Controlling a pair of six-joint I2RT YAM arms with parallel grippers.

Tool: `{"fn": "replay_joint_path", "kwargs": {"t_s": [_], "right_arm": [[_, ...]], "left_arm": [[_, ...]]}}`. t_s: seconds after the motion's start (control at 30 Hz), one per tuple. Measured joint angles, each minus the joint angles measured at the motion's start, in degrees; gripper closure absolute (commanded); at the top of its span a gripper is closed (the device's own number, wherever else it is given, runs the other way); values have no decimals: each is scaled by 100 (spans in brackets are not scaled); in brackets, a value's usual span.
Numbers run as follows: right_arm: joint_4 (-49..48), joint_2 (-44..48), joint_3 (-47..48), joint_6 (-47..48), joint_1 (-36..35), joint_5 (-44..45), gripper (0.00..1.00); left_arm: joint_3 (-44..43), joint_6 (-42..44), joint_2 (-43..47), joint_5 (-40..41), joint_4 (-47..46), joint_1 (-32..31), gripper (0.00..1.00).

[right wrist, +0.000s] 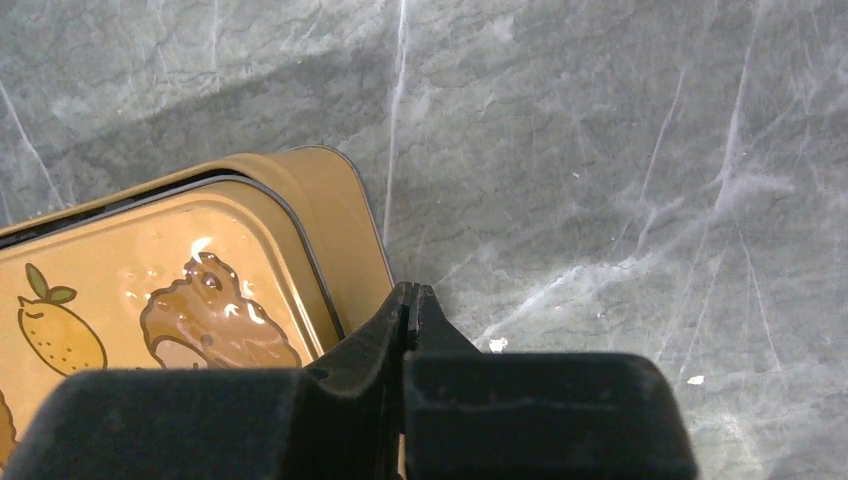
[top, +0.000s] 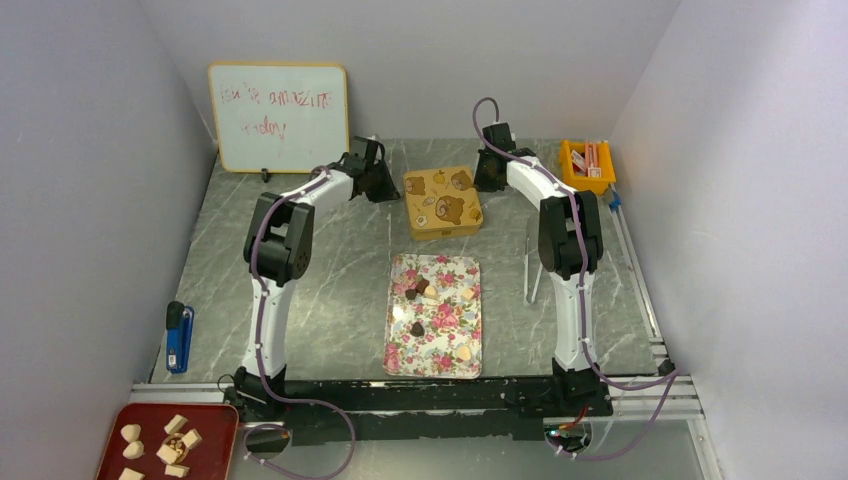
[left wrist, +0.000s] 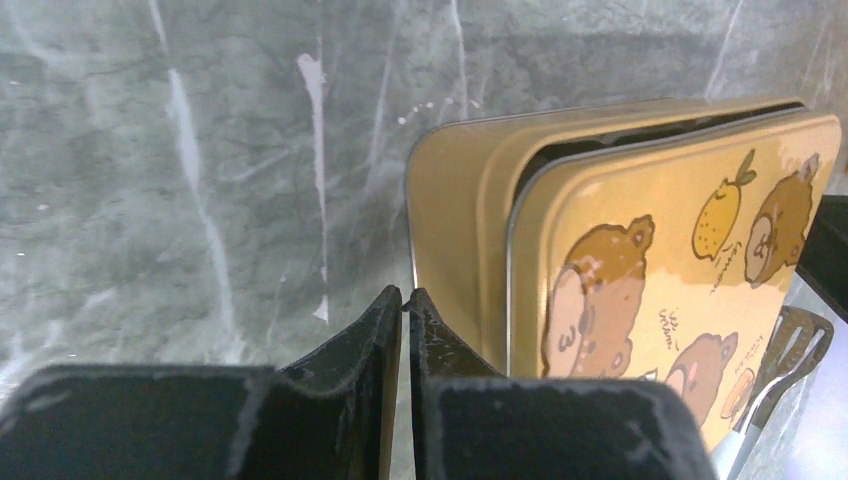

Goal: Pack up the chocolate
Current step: Close the box lid on the packing box.

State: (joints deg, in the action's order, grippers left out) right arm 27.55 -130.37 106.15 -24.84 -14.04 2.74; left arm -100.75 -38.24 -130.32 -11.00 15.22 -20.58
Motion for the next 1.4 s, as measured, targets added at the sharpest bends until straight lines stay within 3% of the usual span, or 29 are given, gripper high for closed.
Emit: {"fn": "replay_joint_path", "kwargs": {"t_s": [0.7, 0.77, 0.87, 0.93, 1.4], "right_arm": [[55, -57, 0, 26, 90, -11, 100], [57, -59, 0, 26, 94, -22, 100], [57, -59, 0, 26, 94, -26, 100], [57, -59, 0, 28, 94, -28, 100], [68, -57, 0, 87, 109, -33, 100]], "left_arm": [[-31, 417, 754, 466, 284, 146, 86], [-61, 468, 796, 481, 289, 138, 79], [-63, 560, 859, 420, 297, 116, 48], [-48, 603, 881, 302, 256, 103, 37], [146, 334, 946, -811, -332, 105, 29]]}}
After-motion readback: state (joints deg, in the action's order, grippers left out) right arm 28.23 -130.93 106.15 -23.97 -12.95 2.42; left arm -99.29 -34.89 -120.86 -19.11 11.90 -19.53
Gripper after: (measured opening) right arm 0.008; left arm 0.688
